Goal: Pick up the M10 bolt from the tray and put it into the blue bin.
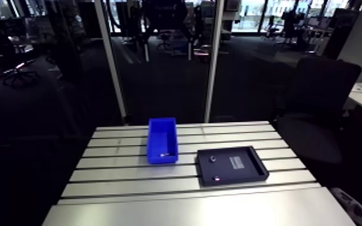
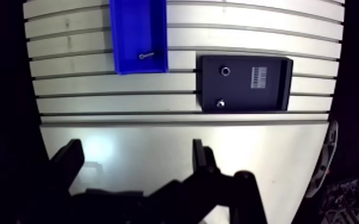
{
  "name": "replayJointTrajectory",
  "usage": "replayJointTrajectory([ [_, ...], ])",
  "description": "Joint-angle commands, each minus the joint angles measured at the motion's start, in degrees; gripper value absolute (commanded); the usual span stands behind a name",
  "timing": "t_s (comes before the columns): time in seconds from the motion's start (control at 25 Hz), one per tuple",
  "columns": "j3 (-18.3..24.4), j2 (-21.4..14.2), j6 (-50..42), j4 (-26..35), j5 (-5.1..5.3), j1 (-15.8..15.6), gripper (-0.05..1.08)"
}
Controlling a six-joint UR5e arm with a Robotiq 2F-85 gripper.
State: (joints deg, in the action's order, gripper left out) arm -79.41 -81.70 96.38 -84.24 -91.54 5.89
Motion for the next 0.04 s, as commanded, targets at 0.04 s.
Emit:
replayJointTrajectory([
  [0.04,-0.2,-0.1,0.0,-0.1,0.00,0.0,0.02],
])
